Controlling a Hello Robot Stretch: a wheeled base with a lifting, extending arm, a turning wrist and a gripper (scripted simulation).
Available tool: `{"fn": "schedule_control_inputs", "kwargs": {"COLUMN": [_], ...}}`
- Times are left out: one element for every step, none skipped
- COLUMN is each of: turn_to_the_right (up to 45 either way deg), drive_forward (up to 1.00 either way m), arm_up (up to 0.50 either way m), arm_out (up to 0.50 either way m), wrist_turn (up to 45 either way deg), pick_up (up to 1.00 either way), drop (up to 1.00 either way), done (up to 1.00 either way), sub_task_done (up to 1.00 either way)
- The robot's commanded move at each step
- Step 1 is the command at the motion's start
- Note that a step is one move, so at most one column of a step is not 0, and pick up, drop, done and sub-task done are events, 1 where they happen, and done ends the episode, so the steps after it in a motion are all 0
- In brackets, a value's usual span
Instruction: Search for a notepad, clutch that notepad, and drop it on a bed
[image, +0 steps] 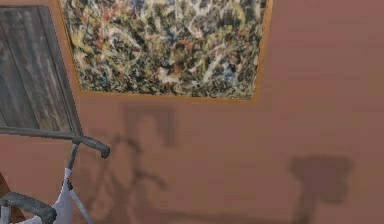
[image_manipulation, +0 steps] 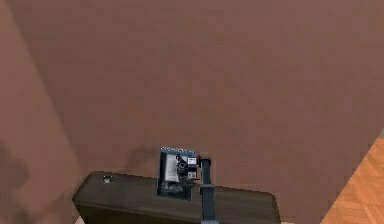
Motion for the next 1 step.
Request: {"fn": "schedule_control_inputs", "kwargs": {"turn_to_the_right": [0.0], "drive_forward": [0.00], "arm_up": [-0.30], "arm_out": [0.00], "wrist_turn": [0.0], "pick_up": [0.00], "drop": [0.00], "done": [0.00], "sub_task_done": [0.00]}}
